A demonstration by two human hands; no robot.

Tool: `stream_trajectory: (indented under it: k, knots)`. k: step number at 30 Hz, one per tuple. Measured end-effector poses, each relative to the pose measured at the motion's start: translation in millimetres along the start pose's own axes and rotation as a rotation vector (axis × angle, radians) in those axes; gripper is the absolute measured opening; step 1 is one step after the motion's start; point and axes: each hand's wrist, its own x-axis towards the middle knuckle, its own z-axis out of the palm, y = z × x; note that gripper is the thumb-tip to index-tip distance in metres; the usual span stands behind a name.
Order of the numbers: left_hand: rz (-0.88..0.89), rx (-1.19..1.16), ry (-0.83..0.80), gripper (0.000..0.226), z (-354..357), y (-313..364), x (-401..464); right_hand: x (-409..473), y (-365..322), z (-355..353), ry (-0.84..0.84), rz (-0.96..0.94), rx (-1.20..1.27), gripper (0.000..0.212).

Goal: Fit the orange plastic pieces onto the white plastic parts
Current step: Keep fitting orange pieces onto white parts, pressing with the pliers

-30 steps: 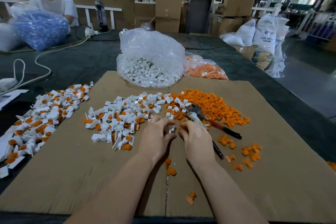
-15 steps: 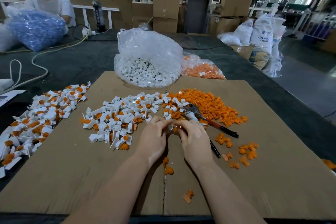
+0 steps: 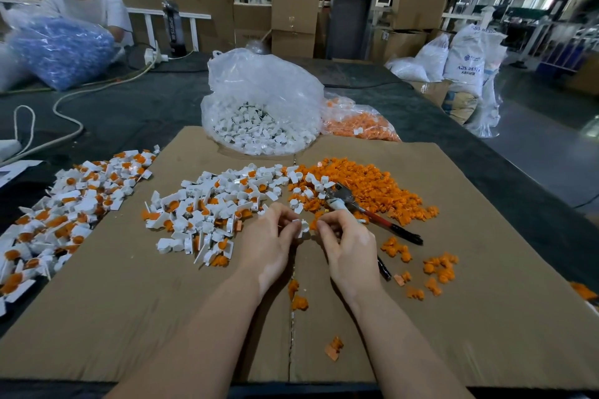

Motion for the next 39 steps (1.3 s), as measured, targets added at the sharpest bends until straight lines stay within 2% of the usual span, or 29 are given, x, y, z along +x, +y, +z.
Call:
stream_trajectory:
  k: [7, 11, 18, 28, 33, 39]
  knots:
    - [0.013, -0.035, -0.035, 0.005, -1.3, 1.7, -1.5, 0.9, -0.6, 0.2, -0.053, 0.055, 0.086, 0.011]
    - [-0.010, -0.119, -0.066, 0.007, -2.0, 2.6, -3.0, 0.8, 0.9, 1.2, -0.033, 0.041, -0.125, 0.003]
    - [-0.040, -0.183, -0.081, 0.009, -3.4, 4.1, -4.3, -3.4, -3.6, 6.0, 0.026, -0.165, -0.376, 0.014]
    - [-0.051, -0.215, -0.068, 0.010, -3.6, 5.8, -4.9, -0.9, -0.3, 6.4, -0.069, -0.150, -0.280, 0.015]
    - [-0.070, -0.259, -0.045, 0.010, -3.7, 2.3, -3.2, 0.2, 1.2, 2.6, -0.057, -0.021, -0.005, 0.002]
    - [-0.077, -0.268, -0.071, 0.012, -4.5, -0.6, -2.8, -0.7, 2.7, -0.1, -0.085, -0.086, 0.044, 0.025]
